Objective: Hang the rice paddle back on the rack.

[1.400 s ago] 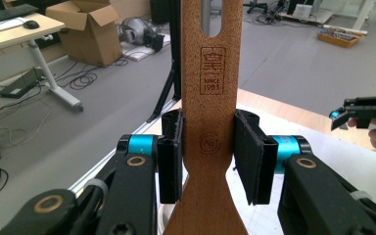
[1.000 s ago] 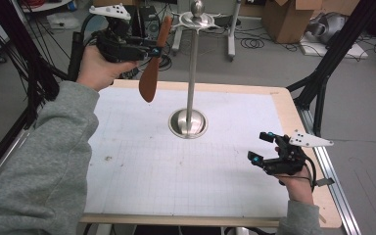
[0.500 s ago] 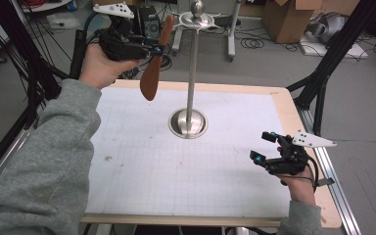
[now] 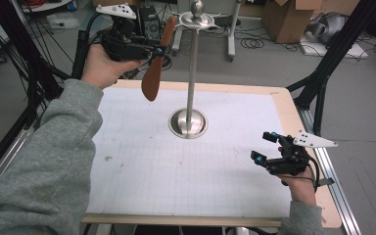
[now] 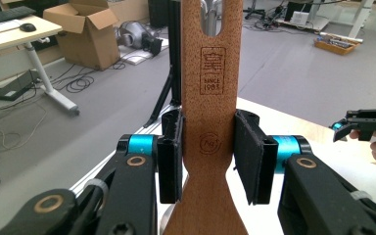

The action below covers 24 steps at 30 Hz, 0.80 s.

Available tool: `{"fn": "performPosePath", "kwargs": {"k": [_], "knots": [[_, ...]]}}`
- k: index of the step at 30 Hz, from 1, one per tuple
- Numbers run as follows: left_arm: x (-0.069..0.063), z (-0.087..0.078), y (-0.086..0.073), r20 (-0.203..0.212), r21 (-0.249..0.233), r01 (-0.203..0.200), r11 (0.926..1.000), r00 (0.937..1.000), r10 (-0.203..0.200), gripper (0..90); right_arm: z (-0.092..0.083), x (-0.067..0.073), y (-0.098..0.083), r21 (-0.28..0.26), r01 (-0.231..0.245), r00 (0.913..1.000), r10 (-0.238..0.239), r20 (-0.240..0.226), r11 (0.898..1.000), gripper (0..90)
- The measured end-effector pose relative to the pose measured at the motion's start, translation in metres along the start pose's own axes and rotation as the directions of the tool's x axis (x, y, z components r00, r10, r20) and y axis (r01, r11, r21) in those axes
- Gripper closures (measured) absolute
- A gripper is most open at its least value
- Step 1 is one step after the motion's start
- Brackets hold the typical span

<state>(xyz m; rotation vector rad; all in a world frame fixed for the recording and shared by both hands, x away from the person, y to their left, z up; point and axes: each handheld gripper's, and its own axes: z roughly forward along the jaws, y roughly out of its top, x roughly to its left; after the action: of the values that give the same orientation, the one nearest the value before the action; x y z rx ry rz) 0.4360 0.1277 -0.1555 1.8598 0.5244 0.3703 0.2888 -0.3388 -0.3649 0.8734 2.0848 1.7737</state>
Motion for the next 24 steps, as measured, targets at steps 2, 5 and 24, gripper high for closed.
{"fn": "performPosePath", "kwargs": {"k": [2, 5, 24], "knots": [[0.000, 0.001, 0.000, 0.000, 0.004, 0.001, 1.0000, 1.0000, -0.001, 65.2, 0.000, 0.000, 0.000, -0.001, 0.000, 1.0000, 0.000, -0.001, 1.000, 5.0], [0.001, 0.002, -0.001, 0.002, 0.003, 0.003, 1.0000, 1.0000, -0.003, 65.2, -0.001, 0.000, 0.000, -0.002, -0.003, 1.0000, 0.003, 0.002, 1.000, 5.0], [0.001, 0.011, -0.002, 0.006, 0.005, 0.010, 0.9999, 0.9999, -0.010, 65.1, -0.004, -0.001, -0.001, -0.006, -0.007, 0.9999, 0.008, 0.009, 1.000, 5.0]]}}
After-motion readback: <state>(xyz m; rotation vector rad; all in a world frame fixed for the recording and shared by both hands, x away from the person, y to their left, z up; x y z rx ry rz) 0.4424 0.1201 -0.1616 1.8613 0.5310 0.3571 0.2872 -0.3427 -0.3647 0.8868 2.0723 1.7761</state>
